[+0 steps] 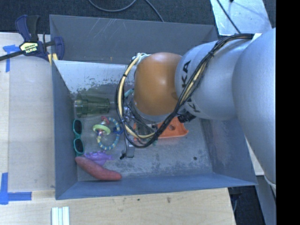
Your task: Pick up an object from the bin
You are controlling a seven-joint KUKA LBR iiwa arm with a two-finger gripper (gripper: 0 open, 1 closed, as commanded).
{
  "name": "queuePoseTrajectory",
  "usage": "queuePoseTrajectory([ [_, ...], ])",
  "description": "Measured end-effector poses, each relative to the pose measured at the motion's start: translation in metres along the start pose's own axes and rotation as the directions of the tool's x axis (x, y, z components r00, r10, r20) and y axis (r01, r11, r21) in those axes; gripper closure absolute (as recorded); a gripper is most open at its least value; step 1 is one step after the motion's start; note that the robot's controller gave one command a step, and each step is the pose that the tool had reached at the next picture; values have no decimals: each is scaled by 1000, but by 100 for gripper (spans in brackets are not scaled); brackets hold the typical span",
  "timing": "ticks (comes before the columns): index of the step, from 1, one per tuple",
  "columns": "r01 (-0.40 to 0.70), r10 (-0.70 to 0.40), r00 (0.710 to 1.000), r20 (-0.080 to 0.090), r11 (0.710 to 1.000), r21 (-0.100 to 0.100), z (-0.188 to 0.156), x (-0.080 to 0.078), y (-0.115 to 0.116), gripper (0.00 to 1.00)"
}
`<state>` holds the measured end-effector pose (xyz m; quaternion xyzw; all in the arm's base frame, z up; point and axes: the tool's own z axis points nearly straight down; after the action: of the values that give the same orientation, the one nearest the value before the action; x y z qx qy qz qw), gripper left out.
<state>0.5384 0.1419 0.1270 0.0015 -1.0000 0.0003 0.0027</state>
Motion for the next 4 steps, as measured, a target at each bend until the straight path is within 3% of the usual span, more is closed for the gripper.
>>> queuePoseTrajectory([
  [1, -3, 3, 1000, 8, 1000, -2, -5, -2, -1, 0],
  [3, 139, -139, 990, 12, 990, -1, 25, -50, -6, 0],
  [4, -167, 167, 986, 9, 986, -4, 56, -34, 30, 100],
])
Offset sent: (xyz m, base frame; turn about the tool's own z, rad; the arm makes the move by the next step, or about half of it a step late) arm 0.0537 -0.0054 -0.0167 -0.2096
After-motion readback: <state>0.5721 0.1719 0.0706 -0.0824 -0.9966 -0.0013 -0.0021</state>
